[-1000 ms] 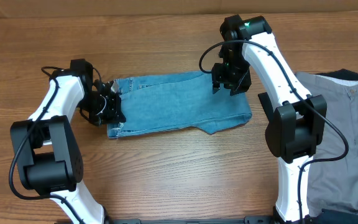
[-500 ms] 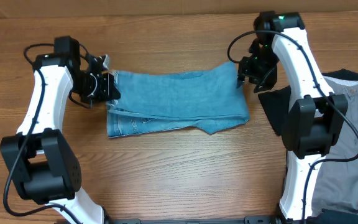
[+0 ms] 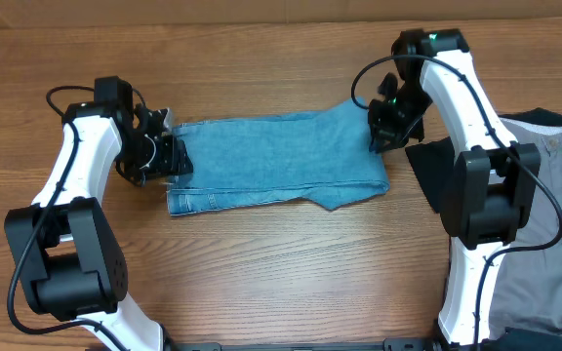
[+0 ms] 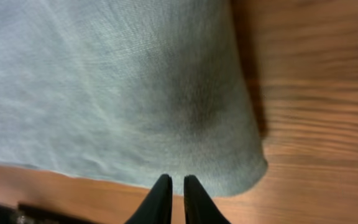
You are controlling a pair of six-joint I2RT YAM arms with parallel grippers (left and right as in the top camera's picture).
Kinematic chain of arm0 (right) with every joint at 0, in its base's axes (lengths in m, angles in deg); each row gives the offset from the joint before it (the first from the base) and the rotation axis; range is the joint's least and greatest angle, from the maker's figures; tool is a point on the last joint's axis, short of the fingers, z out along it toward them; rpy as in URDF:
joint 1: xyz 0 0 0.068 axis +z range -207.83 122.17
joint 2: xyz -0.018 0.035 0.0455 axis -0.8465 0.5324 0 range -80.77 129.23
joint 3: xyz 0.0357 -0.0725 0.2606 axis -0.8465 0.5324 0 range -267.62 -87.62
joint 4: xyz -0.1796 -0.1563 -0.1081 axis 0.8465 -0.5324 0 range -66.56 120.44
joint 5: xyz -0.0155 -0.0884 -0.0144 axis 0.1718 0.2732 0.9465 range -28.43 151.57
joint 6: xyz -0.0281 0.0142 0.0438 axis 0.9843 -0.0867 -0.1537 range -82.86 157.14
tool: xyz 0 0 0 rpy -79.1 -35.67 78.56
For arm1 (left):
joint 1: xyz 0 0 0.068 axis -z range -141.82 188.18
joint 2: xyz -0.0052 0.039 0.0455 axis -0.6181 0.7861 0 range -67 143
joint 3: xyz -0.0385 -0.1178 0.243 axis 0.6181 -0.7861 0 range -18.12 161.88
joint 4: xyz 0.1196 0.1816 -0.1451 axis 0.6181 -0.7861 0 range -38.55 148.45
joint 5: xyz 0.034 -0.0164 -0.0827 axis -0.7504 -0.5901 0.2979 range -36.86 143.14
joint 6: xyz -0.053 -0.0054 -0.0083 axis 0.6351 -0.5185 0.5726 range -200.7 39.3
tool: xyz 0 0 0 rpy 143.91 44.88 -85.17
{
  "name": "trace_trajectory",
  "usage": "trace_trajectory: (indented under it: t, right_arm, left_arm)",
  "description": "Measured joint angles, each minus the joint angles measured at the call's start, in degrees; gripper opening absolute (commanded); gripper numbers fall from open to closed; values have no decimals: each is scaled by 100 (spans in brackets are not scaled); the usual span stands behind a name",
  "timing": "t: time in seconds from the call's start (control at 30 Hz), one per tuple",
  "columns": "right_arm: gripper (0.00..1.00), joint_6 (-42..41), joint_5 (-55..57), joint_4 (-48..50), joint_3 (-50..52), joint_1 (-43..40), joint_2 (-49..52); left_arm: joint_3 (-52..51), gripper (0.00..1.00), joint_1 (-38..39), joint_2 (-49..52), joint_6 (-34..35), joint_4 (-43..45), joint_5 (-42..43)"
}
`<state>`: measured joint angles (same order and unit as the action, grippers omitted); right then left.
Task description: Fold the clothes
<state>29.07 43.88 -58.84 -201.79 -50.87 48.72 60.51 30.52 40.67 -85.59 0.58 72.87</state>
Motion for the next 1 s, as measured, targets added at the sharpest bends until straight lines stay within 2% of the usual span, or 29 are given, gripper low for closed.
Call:
trace_trajectory:
  t: [0.03, 0.07, 0.13, 0.2, 0.27, 0.33, 0.37, 0.67, 0.9, 0.97, 1.0]
  right_arm:
    - [9, 31, -90, 116, 168, 0, 0]
    - [9, 92, -188, 328, 426, 0, -13]
    - [8, 153, -352, 881, 1023, 0, -13]
    - [7, 170, -439, 1320, 1482, 0, -13]
    - [7, 94, -507, 1714, 1906, -2, -13]
    - [7, -35, -616, 1941, 2138, -35, -127]
    - [7, -98, -629, 2070, 2271, -37, -210]
    - [7, -245, -656, 2177, 2391, -46, -289]
    - [7, -260, -654, 2192, 2398, -44, -291]
    - [7, -262, -656, 2192, 2398, -44, -291]
    - [7, -262, -656, 2199, 2398, -44, -291]
  left_arm:
    - [-17, 29, 0, 0, 22, -26, -9]
    - [-17, 27, -4, 0, 11, -94, -17]
    - [-17, 28, -22, 0, -2, -190, -24]
    - [-17, 34, -33, 0, 0, -205, -9]
    - [-15, 48, -37, 0, 2, -190, -4]
    - [-15, 80, -35, 0, 22, -166, -94]
    - [-17, 100, -35, 0, 20, -116, -199]
    - [-317, 100, -111, 0, 173, 437, -525]
    - [-1049, 100, -111, 0, 197, 1427, -186]
    - [-1174, 90, -111, 9, 197, 1572, -81]
    - [-1213, 80, -111, 24, 221, 1637, -20]
